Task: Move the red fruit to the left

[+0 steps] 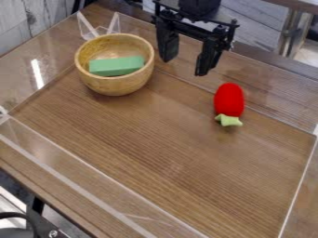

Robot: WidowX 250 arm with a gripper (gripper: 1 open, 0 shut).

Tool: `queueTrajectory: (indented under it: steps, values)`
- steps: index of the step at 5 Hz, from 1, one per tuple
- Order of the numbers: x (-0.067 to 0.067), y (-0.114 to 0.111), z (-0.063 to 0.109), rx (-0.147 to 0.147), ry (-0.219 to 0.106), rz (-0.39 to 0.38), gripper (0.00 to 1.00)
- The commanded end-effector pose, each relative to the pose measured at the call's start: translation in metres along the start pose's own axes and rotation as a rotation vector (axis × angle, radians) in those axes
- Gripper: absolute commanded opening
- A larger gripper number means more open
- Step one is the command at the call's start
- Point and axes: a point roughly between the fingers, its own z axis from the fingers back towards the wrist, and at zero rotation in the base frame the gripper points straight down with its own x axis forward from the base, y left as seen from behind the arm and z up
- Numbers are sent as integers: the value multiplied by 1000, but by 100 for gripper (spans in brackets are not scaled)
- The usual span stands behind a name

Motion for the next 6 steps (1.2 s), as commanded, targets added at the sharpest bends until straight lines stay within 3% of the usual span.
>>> queueTrajectory:
  steps: [1,2,3,5,6]
  values:
    - [3,-8,-18,-1,13,-59,100]
    - [23,-15,-37,-12,2,-20,100]
    - [38,-21,-43,-17,-26,1,100]
    - [63,-56,-66,-21,-65,82,100]
    - [76,-62,-69,-18,-67,92,100]
